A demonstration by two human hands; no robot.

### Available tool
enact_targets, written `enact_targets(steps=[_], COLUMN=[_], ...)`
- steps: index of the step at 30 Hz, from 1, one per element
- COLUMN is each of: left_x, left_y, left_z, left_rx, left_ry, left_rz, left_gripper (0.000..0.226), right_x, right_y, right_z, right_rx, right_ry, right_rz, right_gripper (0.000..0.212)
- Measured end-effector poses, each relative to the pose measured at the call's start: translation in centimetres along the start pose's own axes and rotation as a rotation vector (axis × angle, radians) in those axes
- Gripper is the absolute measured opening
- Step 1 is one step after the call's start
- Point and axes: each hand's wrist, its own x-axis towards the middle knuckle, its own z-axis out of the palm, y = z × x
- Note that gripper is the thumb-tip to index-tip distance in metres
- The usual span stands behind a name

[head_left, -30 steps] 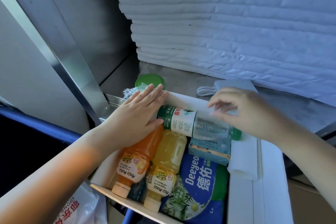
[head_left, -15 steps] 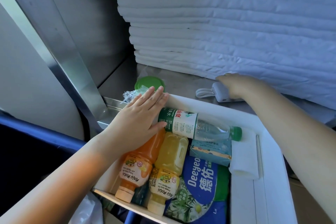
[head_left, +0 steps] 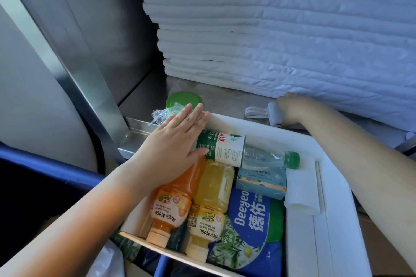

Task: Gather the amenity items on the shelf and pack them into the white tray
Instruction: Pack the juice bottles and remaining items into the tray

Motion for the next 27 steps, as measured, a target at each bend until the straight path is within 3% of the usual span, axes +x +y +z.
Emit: enact_targets(steps=[3,9,12,16,23,27], left_x=[0.0,-0.1,-0.1,-0.1,0.1,0.7], left_y=[0.0,0.0,0.0,0.1,-0.1,0.1], left_z=[0.1,0.1,0.0,0.0,0.1,-1.2], left_rx=[-0.006,0.002,-0.001,-0.017,-0.034,-0.036], left_ry=[0.001,0.006,0.009,0.007,0.002,0.025], left_rz=[0.000,-0.007,-0.012,-0.014,-0.019,-0.027], left_gripper=[0.073,0.073,0.073,0.072,0.071,0.070], right_x=[-0.1,-0.5,-0.3,-0.1,-2.5,-5.2], right_y=[0.0,0.1,0.4,1.0,-0.2,-1.1], right_z=[0.2,0.1,0.5,1.2,1.0,0.3], right_rx=[0.059,0.064,0.094,0.097,0.244,0.316], right_ry=[-0.013,0.024,0.048,0.232,0.577,0.827], right_rz=[-0.042,-0.106,-0.055,-0.015,-0.078,-0.103], right_gripper=[0.007,0.004,0.016,0.063,0.092,0.096])
